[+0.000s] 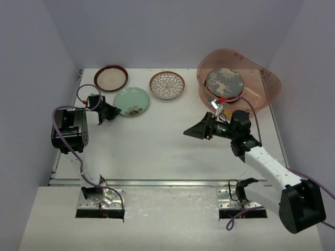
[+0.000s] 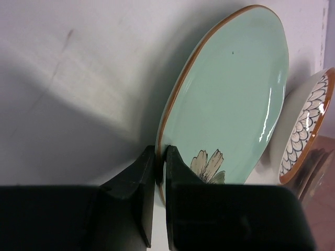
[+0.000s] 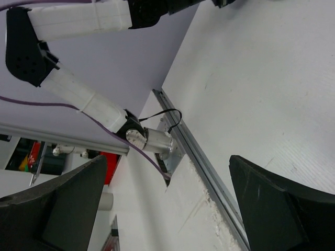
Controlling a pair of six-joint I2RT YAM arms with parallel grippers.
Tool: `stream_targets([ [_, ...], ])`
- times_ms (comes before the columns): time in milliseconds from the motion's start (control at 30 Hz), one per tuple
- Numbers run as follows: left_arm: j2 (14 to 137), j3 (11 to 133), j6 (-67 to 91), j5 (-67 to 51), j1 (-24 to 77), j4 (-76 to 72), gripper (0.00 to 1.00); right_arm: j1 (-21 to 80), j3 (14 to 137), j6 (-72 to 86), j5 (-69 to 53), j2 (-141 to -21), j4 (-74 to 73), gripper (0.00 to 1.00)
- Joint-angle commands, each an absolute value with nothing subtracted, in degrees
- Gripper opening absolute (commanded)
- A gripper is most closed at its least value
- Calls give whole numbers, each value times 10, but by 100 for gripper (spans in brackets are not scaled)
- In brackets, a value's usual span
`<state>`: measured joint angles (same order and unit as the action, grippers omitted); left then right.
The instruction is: Place the plates into the plastic bin on the countertop
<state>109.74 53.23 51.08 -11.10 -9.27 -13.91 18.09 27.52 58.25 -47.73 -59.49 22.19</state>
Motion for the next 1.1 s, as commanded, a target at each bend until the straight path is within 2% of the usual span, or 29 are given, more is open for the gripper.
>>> stream_targets([
  [0, 967, 434, 514, -62, -89, -120, 0, 179, 302, 565, -480, -636, 253, 99],
  [100, 840, 313, 525, -127, -80, -211, 0, 179, 313, 655, -541, -733, 402, 99],
  [167, 784, 273, 533, -184, -73, -270, 0, 181, 334, 685, -556, -790, 442, 99],
  [233, 753, 243, 547, -231, -44, -295, 0, 187, 386, 630, -530, -853, 342, 99],
  [367, 690, 200, 565, -282, -12, -325, 0, 209, 510, 499, -397, -939, 148, 99],
  [567, 593, 175, 568, -342, -3, -315, 0, 213, 559, 441, -361, -1012, 73, 96],
  [667, 560, 172, 571, -363, 17, -309, 0, 213, 561, 418, -361, -1020, 55, 90],
  [933, 555, 155, 604, -399, 32, -353, 0, 216, 530, 466, -526, -1023, 165, 74],
  [967, 559, 154, 614, -406, 32, -367, 0, 216, 523, 477, -535, -1020, 182, 66],
  [1000, 566, 153, 625, -416, 32, -387, 0, 216, 517, 494, -548, -1019, 209, 49],
  [1033, 572, 155, 630, -422, 33, -397, 0, 216, 509, 519, -560, -1020, 246, 27],
  [1067, 579, 159, 632, -428, 33, -409, 0, 216, 495, 543, -573, -1019, 281, 0],
])
